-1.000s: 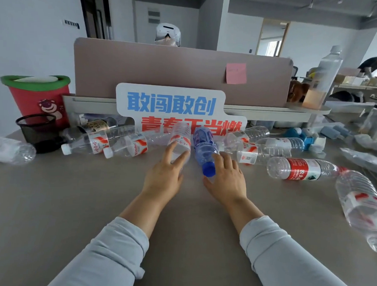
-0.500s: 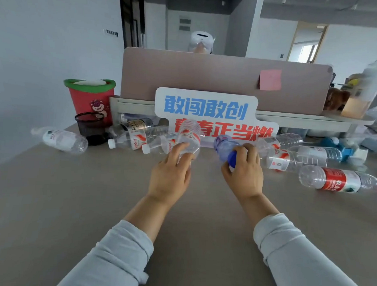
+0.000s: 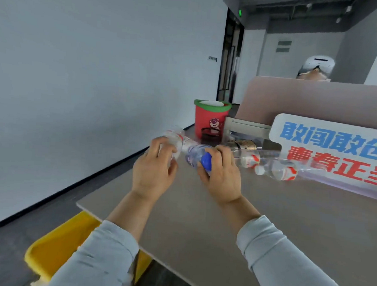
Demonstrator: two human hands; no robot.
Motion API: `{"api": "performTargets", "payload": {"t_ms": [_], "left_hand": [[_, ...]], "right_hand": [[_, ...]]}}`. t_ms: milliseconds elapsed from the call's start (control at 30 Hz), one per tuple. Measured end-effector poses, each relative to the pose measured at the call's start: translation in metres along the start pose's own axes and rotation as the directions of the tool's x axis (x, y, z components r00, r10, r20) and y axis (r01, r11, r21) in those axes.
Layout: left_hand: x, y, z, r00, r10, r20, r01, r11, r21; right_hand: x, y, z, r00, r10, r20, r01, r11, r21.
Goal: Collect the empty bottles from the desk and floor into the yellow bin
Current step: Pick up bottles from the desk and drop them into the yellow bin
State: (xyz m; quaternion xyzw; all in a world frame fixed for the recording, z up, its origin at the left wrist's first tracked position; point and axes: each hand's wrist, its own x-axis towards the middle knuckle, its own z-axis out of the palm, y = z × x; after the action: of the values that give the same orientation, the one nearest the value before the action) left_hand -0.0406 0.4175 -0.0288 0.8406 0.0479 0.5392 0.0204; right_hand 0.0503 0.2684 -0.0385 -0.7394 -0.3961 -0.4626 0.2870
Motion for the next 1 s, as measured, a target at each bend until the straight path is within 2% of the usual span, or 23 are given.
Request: {"api": "performTargets", "payload": {"t_ms": [233,367,467,533,600,667,800,933,1000], "left_hand": [[-0.026,-0.127,-0.076,0.989,-0.145,0.012,0.136,0.953,0.272],[-0.045,-0.172,-0.104,0.969,-0.239,0.057,0.202,0.907,0.37],[-0.054,-0.194,-0.113,0.934,-0.333,0.128,0.262,0.884,0.388],[-0.058,-0.206,-0.113,0.906,-0.382,0.18,0.283,0.865,0.414],[-0.06,-0.215,-0.109,0.858,-0.462,0.224,0.338,0.837,0.429],[-0.063,-0.225,-0.102,0.81,-0.526,0.259,0.375,0.804,0.461],[-0.065,-0.239,-0.08,0.739,-0.572,0.356,0.37,0.786,0.495],[-0.07,-0.248,-0.055,0.513,-0.641,0.571,0.352,0.764,0.541],[-0.071,-0.245,-0.05,0.485,-0.648,0.587,0.329,0.757,0.564]], "right_hand": [[0.018,-0.125,0.104,0.995,-0.089,0.043,0.072,0.951,0.301],[0.021,-0.177,0.147,0.982,-0.151,0.109,0.103,0.928,0.357],[0.026,-0.197,0.177,0.96,-0.16,0.229,0.076,0.939,0.337],[0.028,-0.203,0.195,0.909,-0.128,0.397,0.017,0.963,0.271],[0.029,-0.205,0.208,0.801,-0.064,0.595,-0.053,0.983,0.177],[0.029,-0.204,0.216,0.722,-0.021,0.692,-0.091,0.988,0.125],[0.029,-0.205,0.217,0.712,-0.045,0.701,-0.062,0.99,0.127],[0.028,-0.201,0.216,0.693,-0.021,0.72,-0.092,0.989,0.117],[0.027,-0.199,0.215,0.68,-0.006,0.733,-0.108,0.988,0.109]]}}
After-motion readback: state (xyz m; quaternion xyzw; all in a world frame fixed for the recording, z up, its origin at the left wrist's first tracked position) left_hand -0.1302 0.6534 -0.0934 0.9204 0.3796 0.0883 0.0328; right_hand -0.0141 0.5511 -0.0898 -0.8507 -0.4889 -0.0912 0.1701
